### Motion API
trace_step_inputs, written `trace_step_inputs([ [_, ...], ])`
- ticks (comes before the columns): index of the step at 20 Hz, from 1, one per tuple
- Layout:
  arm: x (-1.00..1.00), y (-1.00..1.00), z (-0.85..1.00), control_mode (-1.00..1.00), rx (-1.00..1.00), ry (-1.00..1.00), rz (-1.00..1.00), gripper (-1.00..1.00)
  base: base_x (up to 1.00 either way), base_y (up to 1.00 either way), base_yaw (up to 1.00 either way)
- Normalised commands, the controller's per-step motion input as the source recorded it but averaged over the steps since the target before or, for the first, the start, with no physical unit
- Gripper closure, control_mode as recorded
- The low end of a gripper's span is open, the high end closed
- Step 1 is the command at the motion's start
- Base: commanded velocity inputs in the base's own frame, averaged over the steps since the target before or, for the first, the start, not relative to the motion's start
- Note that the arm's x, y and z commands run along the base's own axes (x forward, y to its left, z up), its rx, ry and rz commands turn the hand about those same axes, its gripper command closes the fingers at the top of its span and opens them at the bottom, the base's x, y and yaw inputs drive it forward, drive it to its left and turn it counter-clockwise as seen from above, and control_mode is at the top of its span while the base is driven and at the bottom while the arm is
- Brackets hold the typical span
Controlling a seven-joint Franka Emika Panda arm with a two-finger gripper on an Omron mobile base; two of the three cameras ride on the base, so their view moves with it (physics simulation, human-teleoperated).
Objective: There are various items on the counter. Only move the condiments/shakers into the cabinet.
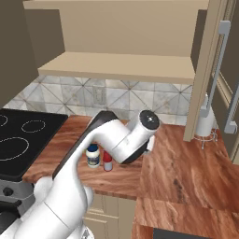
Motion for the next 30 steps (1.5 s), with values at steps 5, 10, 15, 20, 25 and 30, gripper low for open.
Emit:
trace_step_inputs([
  [5, 0.04, -0.09, -0.22, -1.00, 0.06, -0.03, 0.05, -1.00, 0.00, 0.00, 0.00],
  [10, 0.16, 0.05, -0.17, -1.00, 0.00, -0.09, 0.01, -1.00, 0.00, 0.00, 0.00],
  [15, 0.01, 0.17, -0.16, -1.00, 0.00, -0.23, 0.12, -1.00, 0.00, 0.00, 0.00],
  [20, 0.01, 0.14, -0.25, -1.00, 0.00, -0.26, 0.20, -1.00, 0.00, 0.00, 0.00],
  [25, 0.02, 0.02, -0.19, -1.00, 0.00, -0.19, 0.23, -1.00, 0.00, 0.00, 0.00],
  [30, 0.01, 0.00, -0.15, -1.00, 0.00, -0.09, 0.17, -1.00, 0.00, 0.00, 0.00],
])
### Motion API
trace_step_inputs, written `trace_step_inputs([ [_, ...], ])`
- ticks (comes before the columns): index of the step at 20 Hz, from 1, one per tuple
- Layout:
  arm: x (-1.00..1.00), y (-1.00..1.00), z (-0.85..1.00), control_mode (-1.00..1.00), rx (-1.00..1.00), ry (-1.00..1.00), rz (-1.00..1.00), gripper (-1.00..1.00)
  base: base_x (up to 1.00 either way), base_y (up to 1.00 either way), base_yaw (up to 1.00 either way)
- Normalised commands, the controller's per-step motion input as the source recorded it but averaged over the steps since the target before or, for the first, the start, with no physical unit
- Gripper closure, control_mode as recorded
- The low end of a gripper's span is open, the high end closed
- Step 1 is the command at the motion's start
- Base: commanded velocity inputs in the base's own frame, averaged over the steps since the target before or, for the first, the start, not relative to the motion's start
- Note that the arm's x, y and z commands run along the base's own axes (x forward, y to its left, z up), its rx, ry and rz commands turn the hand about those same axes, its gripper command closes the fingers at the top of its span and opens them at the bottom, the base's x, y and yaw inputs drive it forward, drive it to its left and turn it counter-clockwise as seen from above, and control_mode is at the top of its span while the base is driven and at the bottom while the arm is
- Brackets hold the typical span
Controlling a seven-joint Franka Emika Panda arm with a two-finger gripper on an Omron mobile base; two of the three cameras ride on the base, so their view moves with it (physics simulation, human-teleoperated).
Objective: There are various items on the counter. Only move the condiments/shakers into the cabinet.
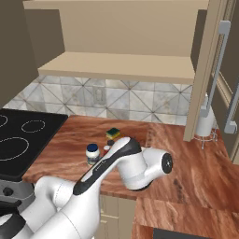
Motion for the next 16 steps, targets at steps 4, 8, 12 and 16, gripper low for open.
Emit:
trace_step_inputs([
  [4, 0.00, 0.00, -0.26, -1.00, -0.08, 0.00, 0.14, -1.00, 0.00, 0.00, 0.00],
  [8, 0.00, 0.00, -0.30, -1.00, -0.08, -0.02, 0.15, -1.00, 0.00, 0.00, 0.00],
  [12, 0.00, 0.00, -0.16, -1.00, 0.00, -0.11, 0.13, -1.00, 0.00, 0.00, 0.00],
  [16, 0.00, 0.00, -0.06, -1.00, 0.02, -0.14, 0.07, -1.00, 0.00, 0.00, 0.00],
])
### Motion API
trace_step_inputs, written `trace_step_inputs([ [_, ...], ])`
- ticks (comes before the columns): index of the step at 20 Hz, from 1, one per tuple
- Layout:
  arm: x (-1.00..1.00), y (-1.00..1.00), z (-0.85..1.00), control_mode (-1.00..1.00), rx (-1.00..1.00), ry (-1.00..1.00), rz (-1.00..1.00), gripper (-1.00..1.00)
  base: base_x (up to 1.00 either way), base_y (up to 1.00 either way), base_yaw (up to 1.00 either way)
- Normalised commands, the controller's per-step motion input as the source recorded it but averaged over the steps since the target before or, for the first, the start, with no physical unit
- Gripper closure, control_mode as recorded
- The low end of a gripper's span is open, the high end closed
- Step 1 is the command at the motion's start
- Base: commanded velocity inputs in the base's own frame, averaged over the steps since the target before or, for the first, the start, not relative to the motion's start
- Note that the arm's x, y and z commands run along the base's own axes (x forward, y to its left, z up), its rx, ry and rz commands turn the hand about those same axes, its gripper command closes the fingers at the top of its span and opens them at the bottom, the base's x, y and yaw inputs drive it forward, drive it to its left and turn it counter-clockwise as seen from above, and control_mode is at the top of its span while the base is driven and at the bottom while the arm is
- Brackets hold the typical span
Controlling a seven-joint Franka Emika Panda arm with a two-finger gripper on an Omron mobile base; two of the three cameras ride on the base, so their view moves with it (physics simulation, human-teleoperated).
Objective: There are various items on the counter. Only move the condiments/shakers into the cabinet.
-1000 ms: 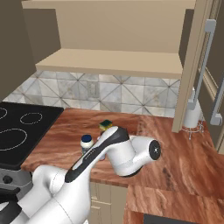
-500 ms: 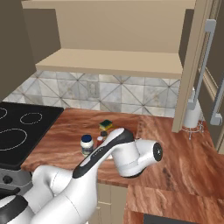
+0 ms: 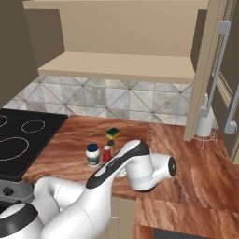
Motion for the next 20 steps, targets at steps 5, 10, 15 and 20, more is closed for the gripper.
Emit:
trace_step_inputs([
  [5, 0.01, 0.02, 0.00, -1.00, 0.00, 0.00, 0.00, -1.00, 0.00, 0.00, 0.00],
  [10, 0.20, 0.19, 0.00, -1.00, 0.00, 0.00, 0.00, -1.00, 0.00, 0.00, 0.00],
  [15, 0.25, 0.31, 0.00, -1.00, 0.00, 0.00, 0.00, -1.00, 0.00, 0.00, 0.00],
  [20, 0.11, 0.24, 0.00, -1.00, 0.00, 0.00, 0.01, -1.00, 0.00, 0.00, 0.00],
])
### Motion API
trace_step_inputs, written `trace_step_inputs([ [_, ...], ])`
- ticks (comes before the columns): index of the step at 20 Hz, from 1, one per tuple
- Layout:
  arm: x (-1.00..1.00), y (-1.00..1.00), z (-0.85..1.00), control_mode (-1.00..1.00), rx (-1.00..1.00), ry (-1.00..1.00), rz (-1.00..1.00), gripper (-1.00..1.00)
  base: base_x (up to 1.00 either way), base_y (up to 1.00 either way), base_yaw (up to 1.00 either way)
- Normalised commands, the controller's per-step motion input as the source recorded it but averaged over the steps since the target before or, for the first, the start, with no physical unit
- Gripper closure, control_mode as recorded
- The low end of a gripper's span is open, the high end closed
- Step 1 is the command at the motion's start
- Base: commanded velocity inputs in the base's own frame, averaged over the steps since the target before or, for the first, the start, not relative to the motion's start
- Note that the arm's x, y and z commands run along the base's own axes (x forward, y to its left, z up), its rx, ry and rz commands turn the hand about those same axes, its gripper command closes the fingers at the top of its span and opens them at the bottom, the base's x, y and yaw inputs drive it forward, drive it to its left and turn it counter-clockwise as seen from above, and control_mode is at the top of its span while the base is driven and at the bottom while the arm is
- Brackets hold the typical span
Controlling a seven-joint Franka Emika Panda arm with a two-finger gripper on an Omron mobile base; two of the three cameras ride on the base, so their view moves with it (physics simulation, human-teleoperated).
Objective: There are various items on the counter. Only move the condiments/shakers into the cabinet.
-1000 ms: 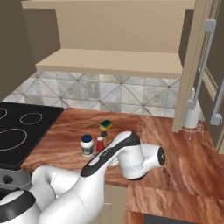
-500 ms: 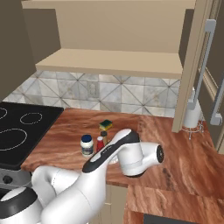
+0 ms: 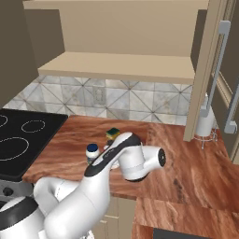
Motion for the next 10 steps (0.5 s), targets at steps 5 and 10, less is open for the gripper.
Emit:
trace_step_inputs([
  [5, 0.00, 0.05, -0.05, -1.00, 0.00, 0.00, 0.07, -1.00, 0.00, 0.00, 0.00],
  [10, 0.01, 0.01, -0.06, -1.00, 0.00, 0.00, 0.08, -1.00, 0.00, 0.00, 0.00],
])
